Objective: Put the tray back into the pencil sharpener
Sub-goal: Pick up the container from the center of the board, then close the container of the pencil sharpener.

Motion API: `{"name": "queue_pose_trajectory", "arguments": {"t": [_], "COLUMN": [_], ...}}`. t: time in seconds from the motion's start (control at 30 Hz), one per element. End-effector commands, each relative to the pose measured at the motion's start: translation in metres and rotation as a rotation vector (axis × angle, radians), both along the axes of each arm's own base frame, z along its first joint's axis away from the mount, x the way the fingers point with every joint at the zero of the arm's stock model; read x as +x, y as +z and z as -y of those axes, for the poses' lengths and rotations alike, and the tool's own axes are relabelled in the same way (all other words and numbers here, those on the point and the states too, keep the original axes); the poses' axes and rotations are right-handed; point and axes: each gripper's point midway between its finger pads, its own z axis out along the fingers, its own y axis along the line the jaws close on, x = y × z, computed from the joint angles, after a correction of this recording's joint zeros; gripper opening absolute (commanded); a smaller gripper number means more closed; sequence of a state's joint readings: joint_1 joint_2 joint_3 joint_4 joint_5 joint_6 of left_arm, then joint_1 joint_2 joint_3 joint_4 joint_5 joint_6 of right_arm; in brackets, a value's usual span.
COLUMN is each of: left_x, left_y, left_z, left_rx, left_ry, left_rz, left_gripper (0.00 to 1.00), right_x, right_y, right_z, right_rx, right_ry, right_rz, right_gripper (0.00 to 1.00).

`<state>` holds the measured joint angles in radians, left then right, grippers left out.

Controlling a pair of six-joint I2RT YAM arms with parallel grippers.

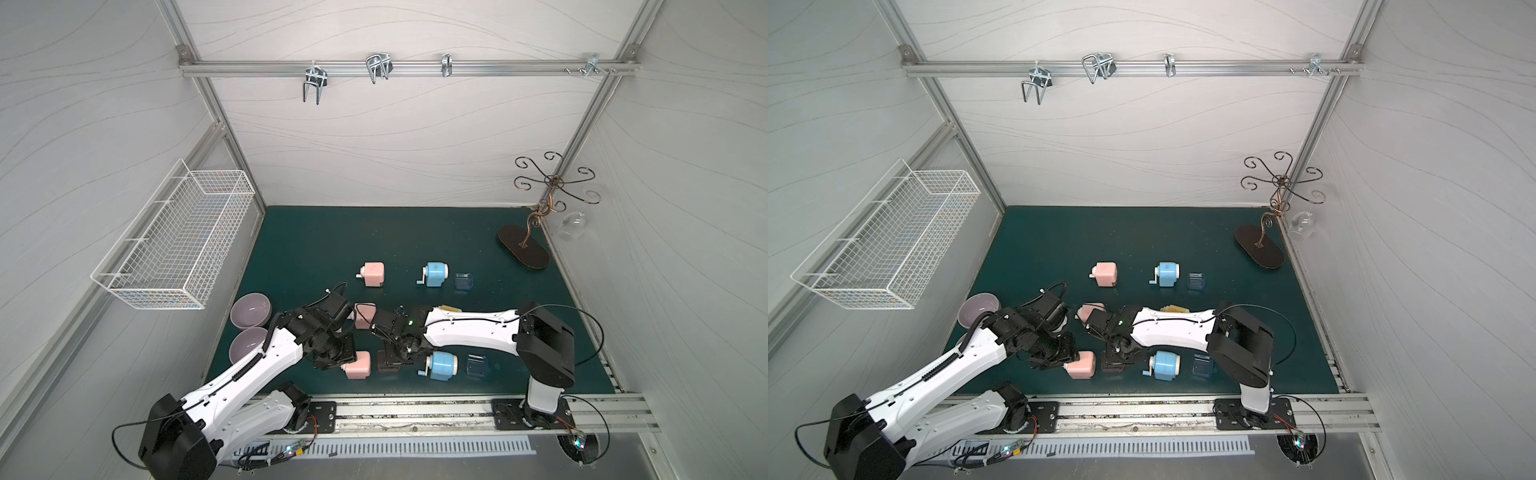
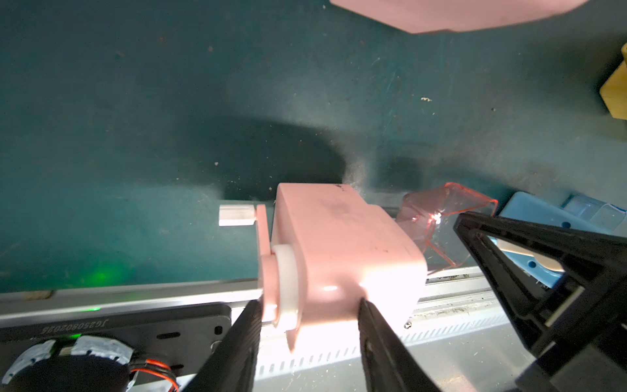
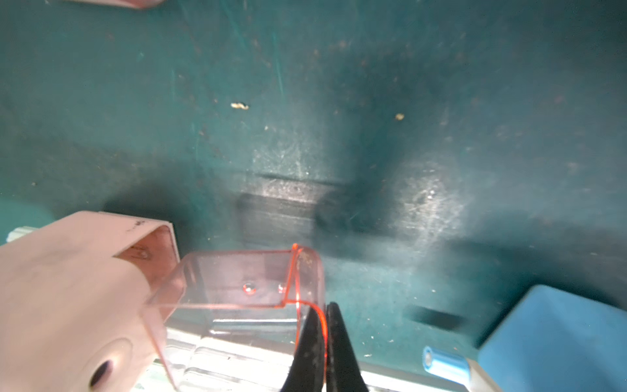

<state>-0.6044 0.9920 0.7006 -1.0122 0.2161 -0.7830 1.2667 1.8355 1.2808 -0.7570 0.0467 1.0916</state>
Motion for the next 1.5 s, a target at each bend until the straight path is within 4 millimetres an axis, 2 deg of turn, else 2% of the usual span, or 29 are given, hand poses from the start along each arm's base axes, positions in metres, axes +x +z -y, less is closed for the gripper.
{"name": "queue_pose_trajectory", "arguments": {"t": [0.0,0.17,0.43,0.6,1.0,1.47], "left_x": [-0.005,-0.005,-0.006,-0.005,-0.005,-0.006], "left_y": [-0.006,-0.007,-0.006,-0.006,-0.006,-0.007], "left_z": [-0.005,-0.005,-0.005,-0.005,-0.004,-0.004], "left_rx": [0.036,0.035,0.034,0.033,0.029,0.031], "left_ry": [0.011,0.010,0.008,0.007,0.005,0.003], "left_rz": [-0.022,-0.026,-0.026,-0.022,-0.021,-0.024], "left_gripper": [0.49,0.49,0.49,0.49,0.50,0.49], "right_x": [-0.002,-0.009,-0.018,-0.020,-0.031,-0.028], "right_y": [0.009,0.010,-0.001,-0.001,-0.017,-0.023], "right_z": [0.013,0.014,0.008,0.003,-0.012,-0.017], "right_rx": [-0.070,-0.128,-0.192,-0.184,-0.170,-0.131], "right_ry": [0.007,0.003,-0.039,-0.065,-0.082,-0.136], "right_rz": [0.017,0.017,-0.002,-0.016,-0.098,-0.149], "right_gripper": [0.02,0.02,0.02,0.02,0.03,0.04]}}
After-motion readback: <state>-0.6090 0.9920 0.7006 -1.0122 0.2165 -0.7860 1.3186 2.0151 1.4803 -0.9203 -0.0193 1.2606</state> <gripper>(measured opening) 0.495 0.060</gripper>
